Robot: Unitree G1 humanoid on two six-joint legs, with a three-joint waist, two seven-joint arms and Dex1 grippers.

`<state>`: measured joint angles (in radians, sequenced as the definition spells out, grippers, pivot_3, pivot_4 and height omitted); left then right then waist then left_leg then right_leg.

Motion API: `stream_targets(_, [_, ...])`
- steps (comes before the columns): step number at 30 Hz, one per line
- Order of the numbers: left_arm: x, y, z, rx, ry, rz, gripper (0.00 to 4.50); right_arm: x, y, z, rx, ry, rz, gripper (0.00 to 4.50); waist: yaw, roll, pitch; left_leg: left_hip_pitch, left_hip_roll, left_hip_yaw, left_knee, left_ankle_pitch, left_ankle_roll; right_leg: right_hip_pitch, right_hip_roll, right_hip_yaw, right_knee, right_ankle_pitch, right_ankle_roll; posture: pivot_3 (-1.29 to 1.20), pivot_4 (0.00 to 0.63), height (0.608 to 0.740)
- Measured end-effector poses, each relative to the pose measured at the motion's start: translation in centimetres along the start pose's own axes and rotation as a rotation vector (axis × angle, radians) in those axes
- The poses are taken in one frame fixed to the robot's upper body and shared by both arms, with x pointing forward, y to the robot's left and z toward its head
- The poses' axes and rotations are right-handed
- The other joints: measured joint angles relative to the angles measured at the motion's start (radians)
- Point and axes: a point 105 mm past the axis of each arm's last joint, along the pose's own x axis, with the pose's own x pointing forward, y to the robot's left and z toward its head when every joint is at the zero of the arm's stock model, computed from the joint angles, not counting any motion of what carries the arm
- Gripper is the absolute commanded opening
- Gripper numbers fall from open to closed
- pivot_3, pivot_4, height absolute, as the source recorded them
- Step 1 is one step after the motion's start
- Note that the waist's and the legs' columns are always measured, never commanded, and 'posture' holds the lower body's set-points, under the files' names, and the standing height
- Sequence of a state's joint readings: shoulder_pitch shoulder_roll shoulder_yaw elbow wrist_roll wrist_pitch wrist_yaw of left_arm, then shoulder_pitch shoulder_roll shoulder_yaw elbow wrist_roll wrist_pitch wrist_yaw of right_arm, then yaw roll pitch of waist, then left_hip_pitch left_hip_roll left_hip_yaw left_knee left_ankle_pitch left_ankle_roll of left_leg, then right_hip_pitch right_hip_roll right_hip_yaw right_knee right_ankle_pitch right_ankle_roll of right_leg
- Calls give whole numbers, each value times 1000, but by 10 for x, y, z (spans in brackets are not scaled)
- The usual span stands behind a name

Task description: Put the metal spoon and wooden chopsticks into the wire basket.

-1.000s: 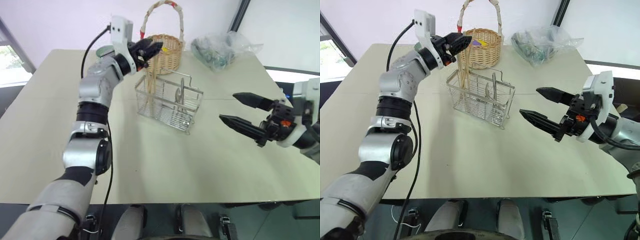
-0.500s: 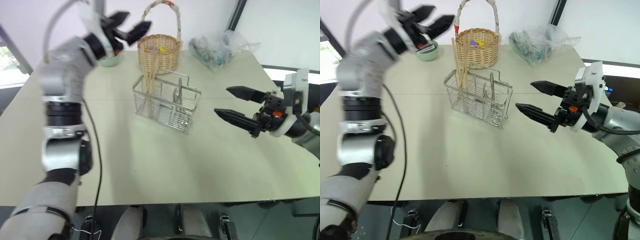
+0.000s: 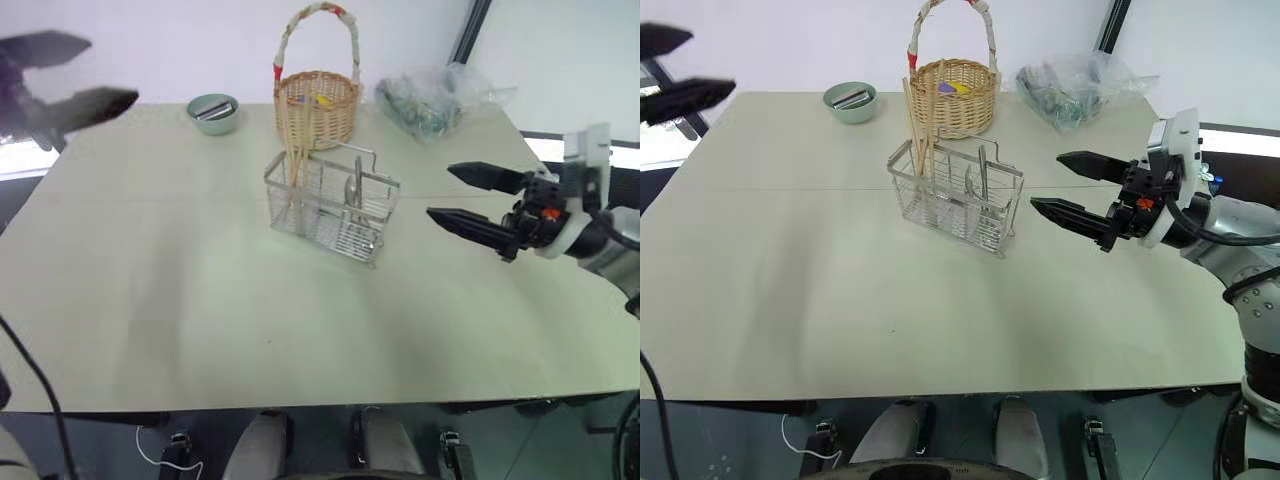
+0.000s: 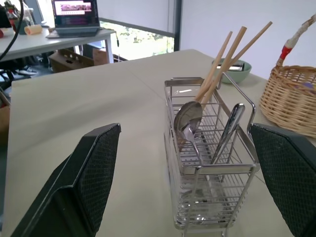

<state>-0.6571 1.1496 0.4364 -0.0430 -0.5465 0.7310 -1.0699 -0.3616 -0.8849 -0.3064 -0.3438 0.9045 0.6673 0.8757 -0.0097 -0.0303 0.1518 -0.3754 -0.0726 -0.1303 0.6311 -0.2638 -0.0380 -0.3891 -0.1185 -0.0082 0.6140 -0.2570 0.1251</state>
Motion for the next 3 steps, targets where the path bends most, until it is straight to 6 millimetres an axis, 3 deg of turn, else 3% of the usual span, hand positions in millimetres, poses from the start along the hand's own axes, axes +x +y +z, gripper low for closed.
stream_targets(3, [-6, -11, -18, 1, 64, -5, 4445, 1, -1, -6, 9, 15, 14, 4312, 0, 0, 0, -1, 0, 0, -1, 0, 0, -1, 0, 0, 0, 0, 0, 0, 150, 678])
